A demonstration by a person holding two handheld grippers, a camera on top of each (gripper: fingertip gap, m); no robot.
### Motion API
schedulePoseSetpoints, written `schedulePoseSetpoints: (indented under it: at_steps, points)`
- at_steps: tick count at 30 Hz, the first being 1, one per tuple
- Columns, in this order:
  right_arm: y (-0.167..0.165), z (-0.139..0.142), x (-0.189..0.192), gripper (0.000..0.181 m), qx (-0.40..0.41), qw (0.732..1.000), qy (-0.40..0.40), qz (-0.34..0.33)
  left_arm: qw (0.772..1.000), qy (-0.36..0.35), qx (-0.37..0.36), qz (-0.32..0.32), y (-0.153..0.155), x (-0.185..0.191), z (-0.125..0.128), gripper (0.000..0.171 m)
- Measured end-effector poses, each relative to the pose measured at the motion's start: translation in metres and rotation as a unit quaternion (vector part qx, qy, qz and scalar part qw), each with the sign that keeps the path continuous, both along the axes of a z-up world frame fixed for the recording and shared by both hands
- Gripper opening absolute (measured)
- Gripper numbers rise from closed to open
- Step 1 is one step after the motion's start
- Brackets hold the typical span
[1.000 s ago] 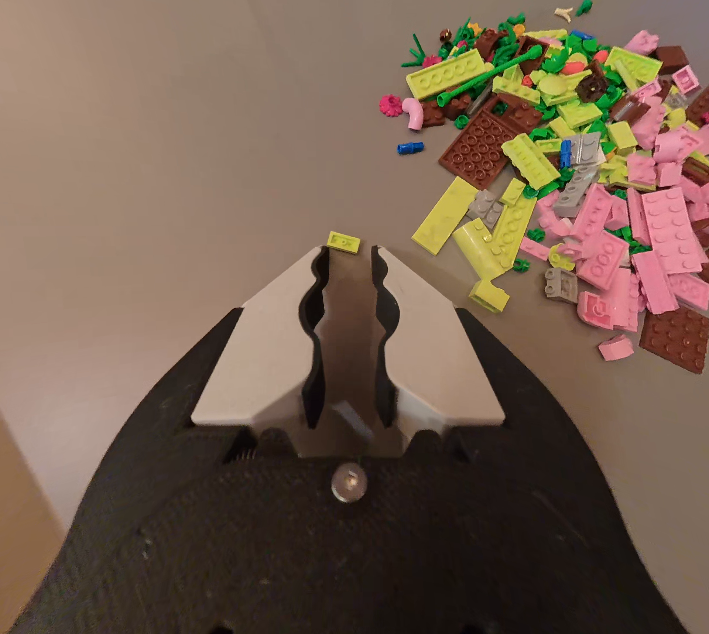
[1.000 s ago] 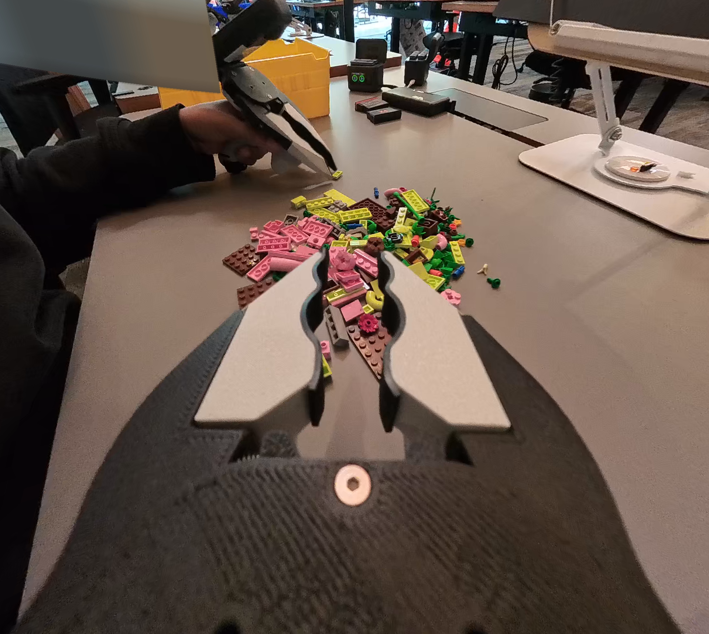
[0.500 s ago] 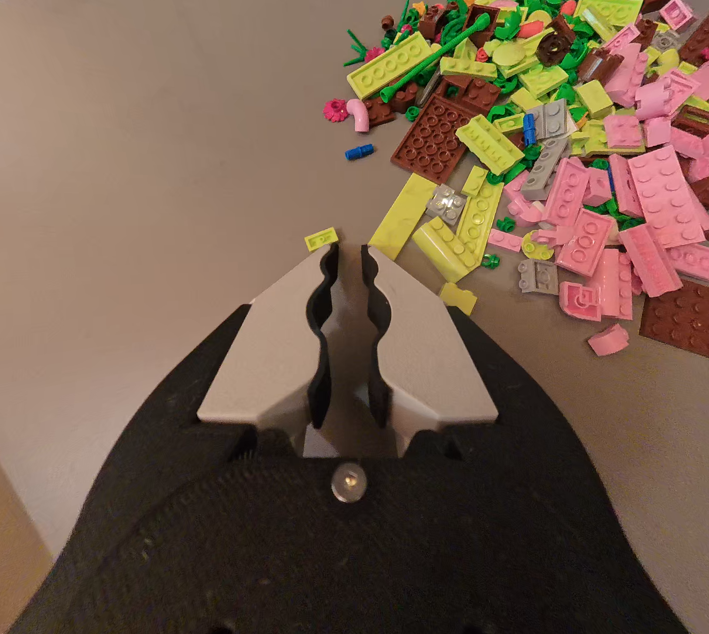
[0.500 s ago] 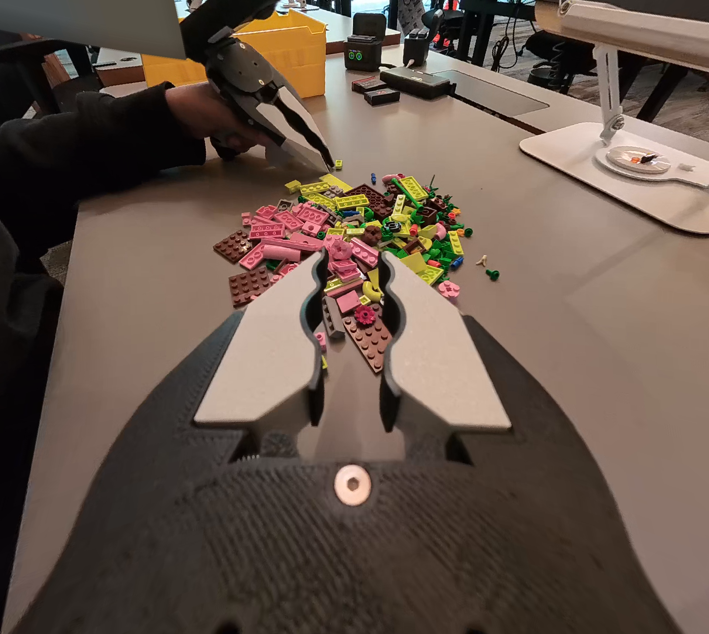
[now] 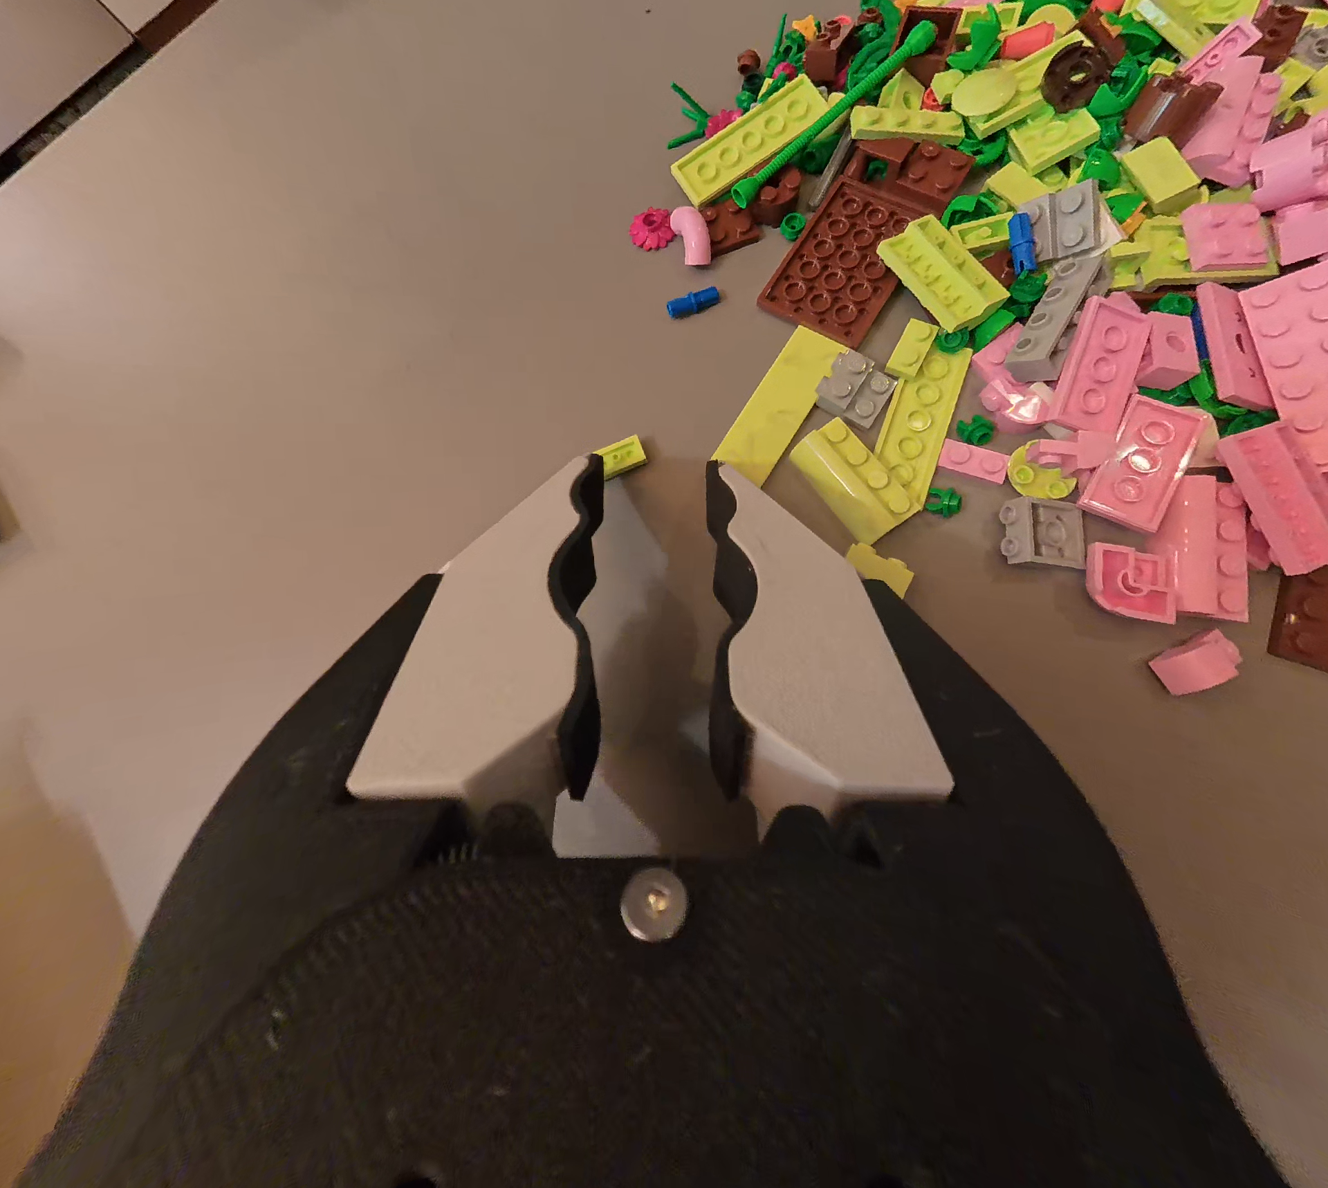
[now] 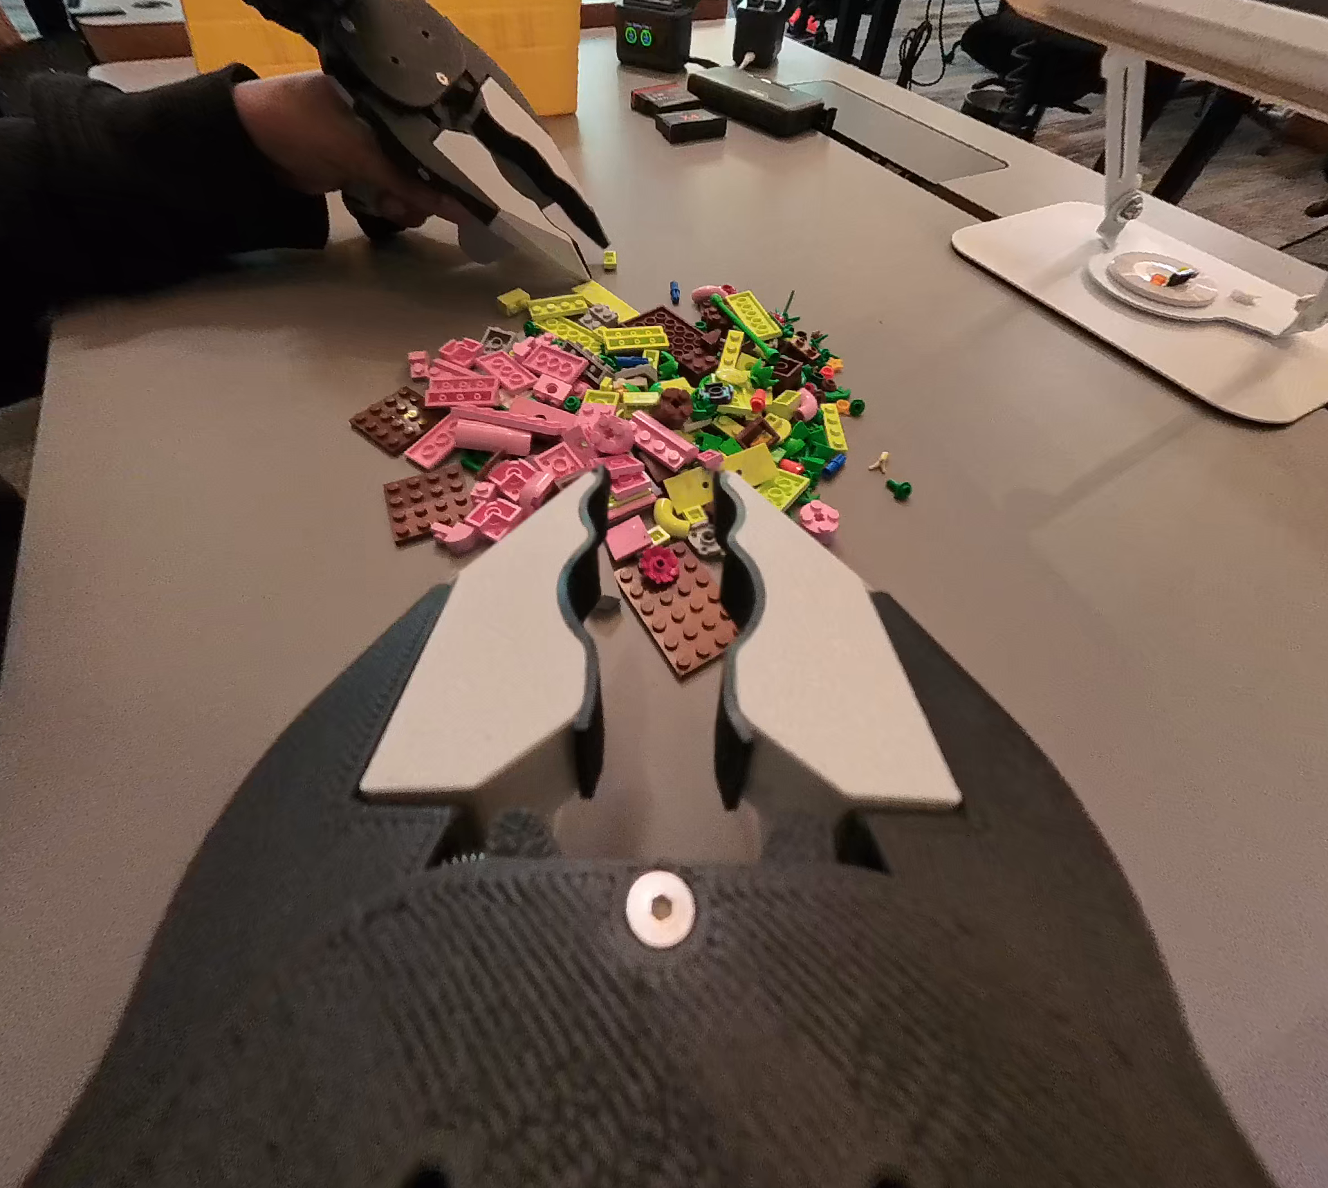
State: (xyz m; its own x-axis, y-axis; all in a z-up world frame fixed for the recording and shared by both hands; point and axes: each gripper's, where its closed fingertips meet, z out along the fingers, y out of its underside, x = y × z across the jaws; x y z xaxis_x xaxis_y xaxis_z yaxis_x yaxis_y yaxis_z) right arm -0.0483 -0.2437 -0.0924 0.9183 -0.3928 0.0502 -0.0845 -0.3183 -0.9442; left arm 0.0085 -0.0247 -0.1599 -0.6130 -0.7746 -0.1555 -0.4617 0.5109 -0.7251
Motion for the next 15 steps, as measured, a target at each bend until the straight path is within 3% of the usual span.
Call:
schedulePoseSetpoints:
  at_steps: [3,6,10,15]
  points:
    - [-0.002,-0.001,0.006,0.035,-0.012,1.0,-0.013,-0.023,1.0,-0.001,0.003,0.0,-0.001,-0.002,0.0,0.025]
    - [-0.016,0.006,0.028,0.076,-0.014,0.993,-0.057,-0.105,1.0,-0.005,0.007,0.001,0.0,-0.002,0.0,0.027]
    - [-0.034,0.017,0.045,0.105,-0.004,0.979,-0.097,-0.178,1.0,-0.012,0.01,0.008,0.002,0.0,0.001,0.033]
    - [-0.04,0.022,0.05,0.125,0.001,0.972,-0.113,-0.206,0.997,-0.045,0.002,0.059,0.016,0.011,0.012,0.076]
